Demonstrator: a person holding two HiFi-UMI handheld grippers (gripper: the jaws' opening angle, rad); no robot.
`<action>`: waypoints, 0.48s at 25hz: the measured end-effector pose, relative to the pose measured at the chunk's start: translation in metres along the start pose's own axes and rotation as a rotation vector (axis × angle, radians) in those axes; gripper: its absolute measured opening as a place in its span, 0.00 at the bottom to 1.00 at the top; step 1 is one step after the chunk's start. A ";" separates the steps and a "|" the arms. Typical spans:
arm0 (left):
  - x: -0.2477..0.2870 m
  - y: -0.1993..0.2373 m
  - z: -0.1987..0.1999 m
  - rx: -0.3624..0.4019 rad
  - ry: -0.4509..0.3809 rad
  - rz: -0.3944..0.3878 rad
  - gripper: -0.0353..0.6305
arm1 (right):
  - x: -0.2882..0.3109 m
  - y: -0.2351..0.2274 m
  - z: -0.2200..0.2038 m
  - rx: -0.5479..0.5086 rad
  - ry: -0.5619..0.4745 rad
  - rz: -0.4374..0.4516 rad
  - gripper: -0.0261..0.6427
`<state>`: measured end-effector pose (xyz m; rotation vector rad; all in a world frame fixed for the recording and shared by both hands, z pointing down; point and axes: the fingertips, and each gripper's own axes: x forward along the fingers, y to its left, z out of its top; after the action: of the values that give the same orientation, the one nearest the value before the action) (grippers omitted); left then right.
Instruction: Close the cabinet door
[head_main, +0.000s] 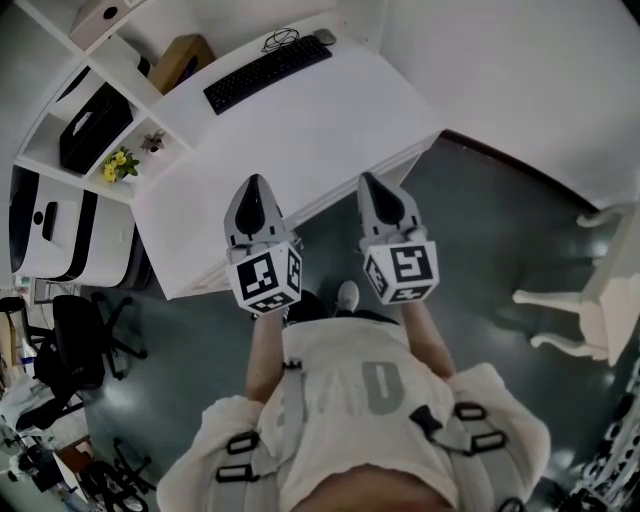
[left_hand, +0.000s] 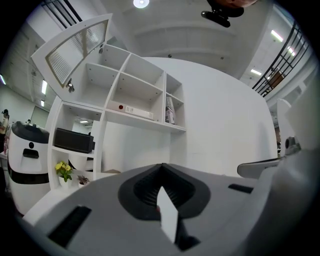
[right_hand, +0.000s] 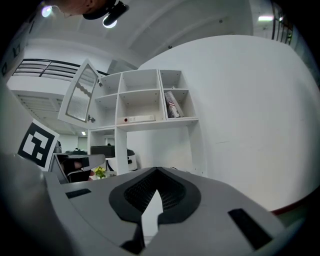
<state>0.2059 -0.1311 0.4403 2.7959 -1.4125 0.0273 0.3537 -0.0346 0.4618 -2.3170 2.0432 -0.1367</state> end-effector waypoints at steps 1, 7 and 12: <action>0.003 -0.002 0.000 -0.002 0.002 -0.001 0.06 | 0.001 -0.001 0.000 0.000 0.002 0.001 0.03; 0.021 -0.009 0.004 0.003 -0.005 -0.025 0.06 | 0.012 -0.007 0.008 -0.008 -0.009 -0.007 0.03; 0.027 -0.006 0.013 0.009 -0.011 -0.031 0.06 | 0.019 -0.010 0.013 -0.011 -0.006 -0.035 0.03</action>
<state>0.2268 -0.1497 0.4283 2.8291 -1.3740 0.0185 0.3674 -0.0528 0.4502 -2.3570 2.0071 -0.1210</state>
